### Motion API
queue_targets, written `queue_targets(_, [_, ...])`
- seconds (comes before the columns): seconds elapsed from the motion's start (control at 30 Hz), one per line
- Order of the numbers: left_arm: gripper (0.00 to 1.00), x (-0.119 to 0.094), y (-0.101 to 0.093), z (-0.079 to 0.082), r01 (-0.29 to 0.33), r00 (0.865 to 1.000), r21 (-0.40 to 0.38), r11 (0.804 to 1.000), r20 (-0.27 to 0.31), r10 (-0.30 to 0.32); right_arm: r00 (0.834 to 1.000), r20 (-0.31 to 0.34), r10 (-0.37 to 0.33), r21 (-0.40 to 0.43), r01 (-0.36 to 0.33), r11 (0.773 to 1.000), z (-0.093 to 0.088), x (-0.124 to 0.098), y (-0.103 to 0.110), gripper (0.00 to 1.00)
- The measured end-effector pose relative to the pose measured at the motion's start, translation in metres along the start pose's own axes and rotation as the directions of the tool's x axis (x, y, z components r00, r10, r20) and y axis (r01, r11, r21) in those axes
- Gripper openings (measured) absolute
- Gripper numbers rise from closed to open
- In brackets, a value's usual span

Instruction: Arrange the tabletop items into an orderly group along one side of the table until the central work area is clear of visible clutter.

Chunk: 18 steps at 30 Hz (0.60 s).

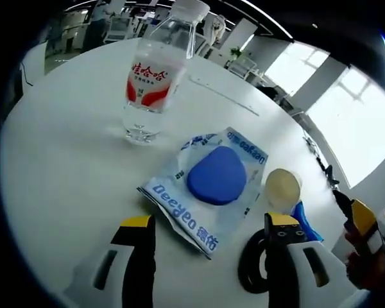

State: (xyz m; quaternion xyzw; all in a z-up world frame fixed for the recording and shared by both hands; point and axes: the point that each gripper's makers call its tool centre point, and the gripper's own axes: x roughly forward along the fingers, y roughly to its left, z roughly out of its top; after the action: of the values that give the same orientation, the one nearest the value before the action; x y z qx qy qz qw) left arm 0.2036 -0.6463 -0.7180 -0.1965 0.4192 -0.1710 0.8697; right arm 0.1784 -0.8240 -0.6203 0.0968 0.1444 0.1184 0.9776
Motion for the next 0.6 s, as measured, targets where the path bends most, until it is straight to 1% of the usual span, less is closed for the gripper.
queue_targets(0.07, [0.69,0.001,0.001,0.0,-0.008,1.0,-0.007,1.0,0.006,0.008,1.0,0.001,0.0,-0.002,0.0,1.0,0.0,-0.001,-0.001,0.84])
queue_targets(0.1, [0.67,0.002,-0.001,0.001,-0.001,1.0,-0.002,1.0,0.013,0.001,1.0,0.003,-0.002,-0.003,0.002,1.0,0.001,-0.002,-0.002,0.83])
queue_targets(0.2, [0.66,0.002,-0.002,0.0,-0.009,1.0,0.002,1.0,0.009,0.009,1.0,0.013,-0.02,0.0,0.02,1.0,0.004,-0.007,-0.009,0.81])
queue_targets(0.3, [0.65,0.001,-0.002,0.0,-0.01,1.0,-0.009,1.0,0.015,0.01,0.999,0.02,-0.033,0.012,0.033,0.999,0.005,-0.01,-0.012,0.81])
queue_targets(0.37, [0.63,0.001,-0.001,0.0,-0.015,1.0,-0.002,1.0,0.016,0.015,0.999,0.02,-0.039,0.014,0.038,0.999,0.004,-0.01,-0.013,0.8])
queue_targets(0.5, [0.57,0.0,0.003,-0.001,-0.033,0.999,0.011,0.999,0.012,0.033,0.999,0.02,-0.032,0.01,0.032,0.999,0.003,-0.011,-0.011,0.8])
queue_targets(0.6, [0.5,-0.001,0.01,0.0,-0.078,0.997,0.018,0.997,0.022,0.078,0.999,0.019,-0.03,0.015,0.029,0.999,0.003,-0.011,-0.009,0.79])
